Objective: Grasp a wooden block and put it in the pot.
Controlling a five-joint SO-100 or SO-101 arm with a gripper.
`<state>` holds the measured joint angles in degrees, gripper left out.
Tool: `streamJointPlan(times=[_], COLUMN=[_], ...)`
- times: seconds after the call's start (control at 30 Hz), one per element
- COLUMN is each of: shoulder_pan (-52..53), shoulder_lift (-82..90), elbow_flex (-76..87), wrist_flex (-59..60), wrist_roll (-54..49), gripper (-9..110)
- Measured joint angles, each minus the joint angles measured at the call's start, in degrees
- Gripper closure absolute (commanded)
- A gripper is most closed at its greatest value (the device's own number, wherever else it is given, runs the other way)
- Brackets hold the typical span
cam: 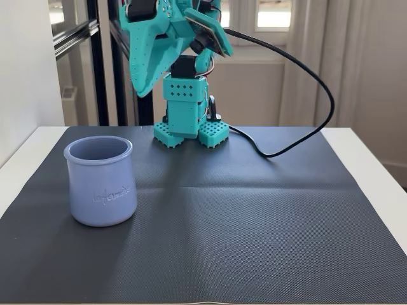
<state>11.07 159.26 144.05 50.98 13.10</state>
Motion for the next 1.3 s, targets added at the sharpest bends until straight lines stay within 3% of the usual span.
streamJointPlan(times=[0.13,0.47,0.73,1.0,1.3], shoulder_pan=[-1.7,-2.9,-3.0,-3.5,-3.8], shoulder_lift=[10.4,30.1,32.3,32.5,35.0], elbow_flex=[9.9,35.2,36.4,36.4,36.4], wrist_flex=[-0.4,-14.1,-13.5,-2.9,0.6], wrist_roll=[-1.8,-1.6,-2.6,-3.3,-3.3], gripper=[101,101,101,101,101])
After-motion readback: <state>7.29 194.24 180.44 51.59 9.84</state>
